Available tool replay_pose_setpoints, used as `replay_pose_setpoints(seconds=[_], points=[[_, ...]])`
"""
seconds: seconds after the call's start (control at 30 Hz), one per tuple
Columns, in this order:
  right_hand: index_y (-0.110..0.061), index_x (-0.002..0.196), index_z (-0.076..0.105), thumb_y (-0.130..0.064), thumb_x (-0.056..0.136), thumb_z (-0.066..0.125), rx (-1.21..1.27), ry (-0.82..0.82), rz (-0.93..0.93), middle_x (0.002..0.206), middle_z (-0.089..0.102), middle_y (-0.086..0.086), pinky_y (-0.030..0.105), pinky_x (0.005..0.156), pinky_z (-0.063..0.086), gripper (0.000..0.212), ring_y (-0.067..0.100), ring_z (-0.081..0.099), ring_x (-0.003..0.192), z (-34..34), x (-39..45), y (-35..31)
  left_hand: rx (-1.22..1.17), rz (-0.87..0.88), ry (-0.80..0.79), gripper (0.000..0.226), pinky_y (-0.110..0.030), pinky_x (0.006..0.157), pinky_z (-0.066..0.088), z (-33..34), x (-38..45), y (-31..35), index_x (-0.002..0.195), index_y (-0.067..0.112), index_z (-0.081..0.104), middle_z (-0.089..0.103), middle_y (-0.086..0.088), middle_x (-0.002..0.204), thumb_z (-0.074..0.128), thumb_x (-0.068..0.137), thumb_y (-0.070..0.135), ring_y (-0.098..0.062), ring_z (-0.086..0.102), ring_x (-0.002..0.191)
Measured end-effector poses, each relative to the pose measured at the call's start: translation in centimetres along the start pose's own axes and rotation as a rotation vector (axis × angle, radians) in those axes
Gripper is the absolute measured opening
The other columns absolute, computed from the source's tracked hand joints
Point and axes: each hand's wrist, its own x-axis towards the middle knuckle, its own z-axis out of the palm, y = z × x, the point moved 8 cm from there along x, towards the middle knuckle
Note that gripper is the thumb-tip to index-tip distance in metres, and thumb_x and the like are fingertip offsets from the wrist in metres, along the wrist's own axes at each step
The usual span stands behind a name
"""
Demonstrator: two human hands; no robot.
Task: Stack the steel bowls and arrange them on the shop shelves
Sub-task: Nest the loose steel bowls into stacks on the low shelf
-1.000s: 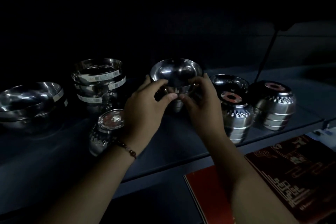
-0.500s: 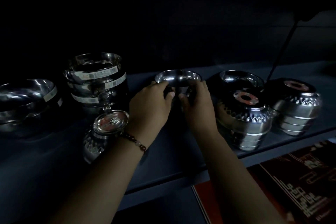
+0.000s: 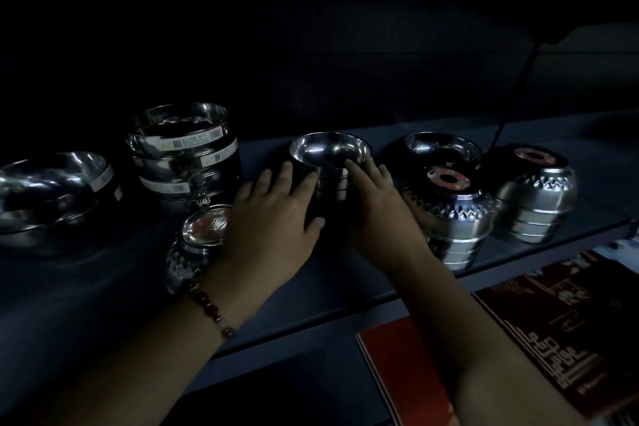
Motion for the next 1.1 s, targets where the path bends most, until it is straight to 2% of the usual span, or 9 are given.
replay_pose_setpoints(seconds=[0.1,0.3,0.43,0.53,0.63,0.7,0.77,0.9,1.1], points=[[-0.020,0.153,0.029,-0.033,0.094,0.056,-0.082,-0.036,-0.132,0.163,0.019,0.008,0.044,0.122,0.018,0.065,0.035,0.013,0.150,-0.2,-1.7,-1.9,0.027,0.036,0.027,0.069,-0.045,0.118,0.022,-0.5,-2.7,-1.6,0.157,0.031,0.023,0.023,-0.009,0.164,0.044,0.096,0.056,-0.033,0.026,0.149],[-0.023,0.153,0.030,-0.045,0.094,0.056,-0.114,-0.135,-0.264,0.162,0.022,0.011,0.033,0.118,0.009,0.068,0.035,0.015,0.149,1.4,-5.7,-6.4,0.017,0.029,-0.010,0.079,-0.051,0.119,0.020,-0.5,-7.0,-4.8,0.156,0.034,0.022,0.019,-0.011,0.165,0.049,0.089,0.064,-0.035,0.018,0.151],[-0.024,0.156,0.020,-0.058,0.092,0.047,-0.035,-0.256,-0.283,0.162,0.021,0.010,0.033,0.119,0.012,0.077,0.031,0.019,0.149,4.4,-7.4,-8.6,0.010,-0.068,-0.122,0.089,-0.049,0.122,0.012,-0.1,-8.6,-7.6,0.153,0.046,-0.011,-0.018,-0.006,0.166,0.041,0.087,0.075,-0.033,-0.008,0.153],[-0.030,0.156,0.010,-0.060,0.091,0.047,0.001,-0.276,-0.265,0.164,0.014,0.005,0.029,0.115,0.020,0.081,0.026,0.024,0.148,5.4,-7.8,-9.6,-0.084,-0.104,-0.159,0.095,-0.052,0.118,0.021,-0.3,-9.5,-8.7,0.149,0.052,-0.014,-0.027,-0.001,0.163,0.048,0.082,0.077,-0.034,-0.006,0.153],[-0.037,0.155,0.004,-0.053,0.093,0.054,0.031,-0.271,-0.241,0.165,0.008,-0.001,0.031,0.111,0.032,0.081,0.023,0.028,0.146,5.5,-8.0,-9.7,-0.198,-0.140,-0.191,0.101,-0.055,0.108,0.037,-0.1,-10.0,-9.4,0.150,0.054,-0.007,-0.019,-0.001,0.165,0.057,0.076,0.078,-0.037,0.015,0.150],[-0.040,0.155,0.003,-0.051,0.093,0.056,0.039,-0.270,-0.247,0.165,0.007,-0.004,0.031,0.108,0.035,0.082,0.022,0.030,0.145,5.7,-8.0,-9.7,-0.269,-0.141,-0.191,0.102,-0.050,0.103,0.044,-0.1,-10.2,-9.7,0.150,0.055,-0.001,-0.010,-0.001,0.166,0.063,0.073,0.077,-0.039,0.034,0.143],[-0.041,0.154,0.003,-0.050,0.092,0.057,0.060,-0.264,-0.251,0.165,0.006,-0.007,0.033,0.107,0.038,0.083,0.021,0.032,0.144,5.8,-8.1,-9.7,-0.323,-0.130,-0.182,0.103,-0.042,0.100,0.046,0.0,-10.3,-9.7,0.151,0.053,0.002,-0.001,0.000,0.165,0.068,0.073,0.072,-0.034,0.043,0.137],[-0.045,0.153,0.002,-0.051,0.091,0.058,0.087,-0.241,-0.243,0.165,0.006,-0.010,0.035,0.108,0.040,0.083,0.018,0.030,0.145,5.9,-8.2,-9.6,-0.447,-0.086,-0.099,0.102,-0.025,0.091,0.042,-0.4,-10.3,-9.8,0.151,0.051,0.012,0.016,0.009,0.157,0.076,0.072,0.061,-0.018,0.047,0.131],[-0.042,0.154,0.008,-0.048,0.090,0.061,0.176,-0.225,-0.258,0.165,0.011,-0.008,0.036,0.114,0.036,0.083,0.013,0.025,0.148,5.7,-8.0,-9.3,-0.580,-0.091,-0.040,0.099,-0.008,0.077,0.029,-0.5,-10.3,-10.1,0.150,0.050,0.023,0.027,0.017,0.148,0.082,0.071,0.051,-0.005,0.044,0.124]])
